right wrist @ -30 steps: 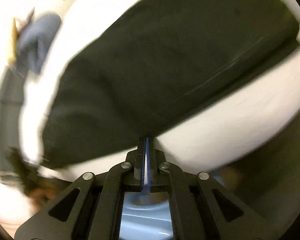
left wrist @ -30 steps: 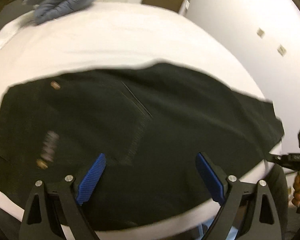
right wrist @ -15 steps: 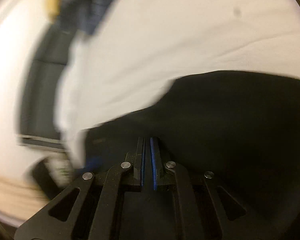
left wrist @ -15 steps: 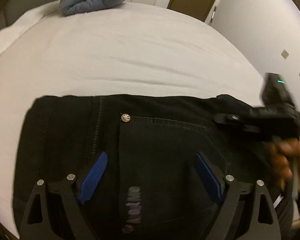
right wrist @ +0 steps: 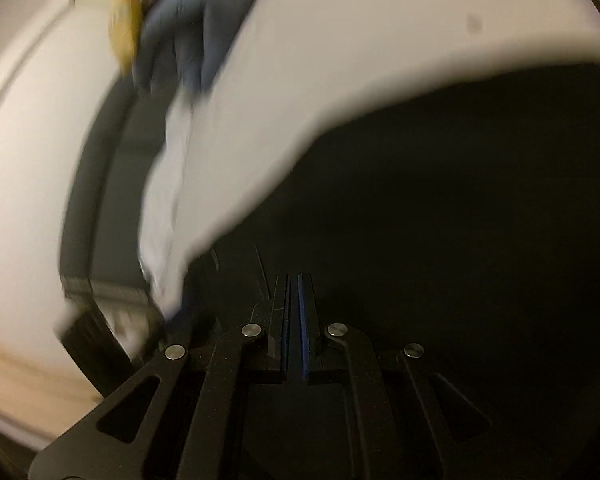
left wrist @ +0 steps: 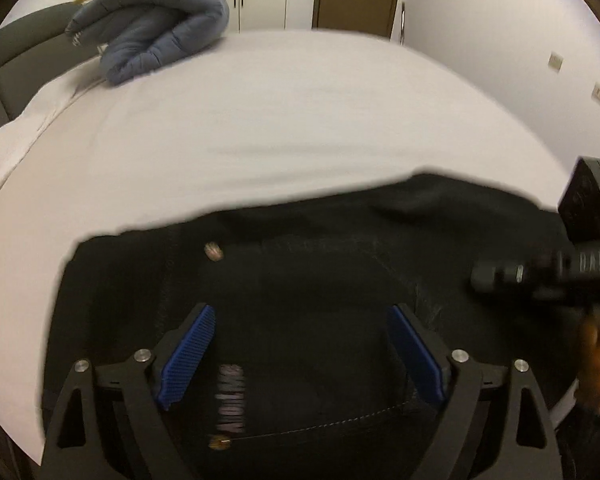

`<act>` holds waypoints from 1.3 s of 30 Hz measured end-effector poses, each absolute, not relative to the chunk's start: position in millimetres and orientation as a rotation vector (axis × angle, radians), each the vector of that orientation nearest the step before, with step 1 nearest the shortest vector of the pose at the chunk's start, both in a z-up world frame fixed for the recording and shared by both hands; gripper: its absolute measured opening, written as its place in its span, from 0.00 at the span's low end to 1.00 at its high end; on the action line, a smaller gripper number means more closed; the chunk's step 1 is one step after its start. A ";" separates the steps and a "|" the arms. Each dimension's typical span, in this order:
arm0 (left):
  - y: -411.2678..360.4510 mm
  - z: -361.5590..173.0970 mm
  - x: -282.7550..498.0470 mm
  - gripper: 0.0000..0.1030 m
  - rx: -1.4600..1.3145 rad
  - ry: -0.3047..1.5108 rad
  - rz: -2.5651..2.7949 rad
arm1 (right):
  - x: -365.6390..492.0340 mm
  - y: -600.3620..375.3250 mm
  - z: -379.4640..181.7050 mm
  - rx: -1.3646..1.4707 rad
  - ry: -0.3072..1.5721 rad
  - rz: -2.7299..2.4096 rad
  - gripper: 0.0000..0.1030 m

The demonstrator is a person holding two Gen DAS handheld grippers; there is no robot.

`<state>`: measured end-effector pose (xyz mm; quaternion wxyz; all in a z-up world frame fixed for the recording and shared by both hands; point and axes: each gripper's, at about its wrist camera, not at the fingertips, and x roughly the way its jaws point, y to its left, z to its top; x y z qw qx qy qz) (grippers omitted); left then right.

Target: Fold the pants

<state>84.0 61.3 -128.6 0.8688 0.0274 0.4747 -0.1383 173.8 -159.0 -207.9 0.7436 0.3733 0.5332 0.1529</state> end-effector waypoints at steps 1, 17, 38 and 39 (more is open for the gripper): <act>56.7 -137.2 91.2 0.87 0.037 1.014 -0.290 | 167.4 -168.1 -217.1 0.895 1.136 0.336 0.00; 116.9 -129.4 98.2 0.89 -0.007 0.988 -0.179 | -17.4 -443.1 -157.1 1.088 0.602 -0.471 0.02; -1.7 -145.9 92.4 1.00 0.076 1.074 -0.340 | -37.4 -511.6 -198.9 1.165 0.405 -0.515 0.05; -2.1 -145.4 92.2 1.00 0.075 1.075 -0.338 | -55.1 -516.2 -190.4 1.153 0.394 -0.621 0.05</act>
